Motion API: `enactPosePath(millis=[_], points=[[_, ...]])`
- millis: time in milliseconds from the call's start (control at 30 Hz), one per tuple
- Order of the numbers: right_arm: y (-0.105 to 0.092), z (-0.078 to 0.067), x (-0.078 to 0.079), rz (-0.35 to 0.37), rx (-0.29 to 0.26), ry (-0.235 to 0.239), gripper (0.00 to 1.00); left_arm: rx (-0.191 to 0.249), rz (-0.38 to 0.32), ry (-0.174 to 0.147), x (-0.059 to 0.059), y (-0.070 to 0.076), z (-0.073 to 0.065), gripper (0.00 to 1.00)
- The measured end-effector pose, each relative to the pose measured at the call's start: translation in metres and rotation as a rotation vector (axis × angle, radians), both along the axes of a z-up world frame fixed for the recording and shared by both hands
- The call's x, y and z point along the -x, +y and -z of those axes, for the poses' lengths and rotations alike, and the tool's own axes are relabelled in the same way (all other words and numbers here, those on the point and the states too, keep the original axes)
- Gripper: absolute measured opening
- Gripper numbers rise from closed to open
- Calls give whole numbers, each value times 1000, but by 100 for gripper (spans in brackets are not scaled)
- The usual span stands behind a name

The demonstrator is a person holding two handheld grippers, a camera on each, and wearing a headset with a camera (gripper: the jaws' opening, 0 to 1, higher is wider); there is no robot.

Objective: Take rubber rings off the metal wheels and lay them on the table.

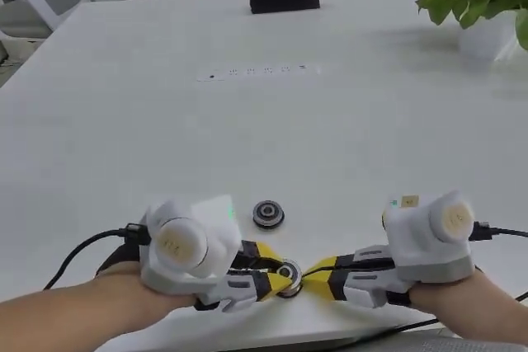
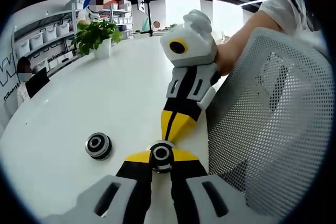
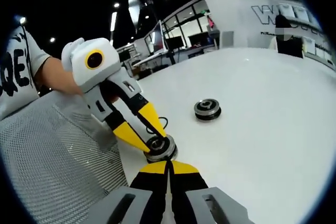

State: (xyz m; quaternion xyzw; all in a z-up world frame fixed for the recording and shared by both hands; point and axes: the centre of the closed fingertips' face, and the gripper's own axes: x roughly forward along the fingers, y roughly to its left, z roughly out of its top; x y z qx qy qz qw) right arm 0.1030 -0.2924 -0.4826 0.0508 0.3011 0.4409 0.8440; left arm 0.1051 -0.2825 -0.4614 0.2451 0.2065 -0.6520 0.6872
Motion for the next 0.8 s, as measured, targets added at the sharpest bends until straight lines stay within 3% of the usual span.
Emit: enactPosePath(millis=[200, 300, 400, 500, 800], points=[[-2, -4, -1, 33, -39, 15, 0, -5, 3, -11, 0, 0, 0, 7], [-5, -11, -7, 87, -106, 40, 0, -4, 1, -10, 0, -1, 0, 7], [-5, -10, -6, 83, -94, 34, 0, -3, 0, -11, 0, -1, 0, 7], [-5, -14, -6, 96, -132, 32, 0, -4, -4, -13, 0, -2, 0, 7], [-4, -17, -7, 109, -152, 28, 0, -5, -17, -20, -1, -4, 0, 7]])
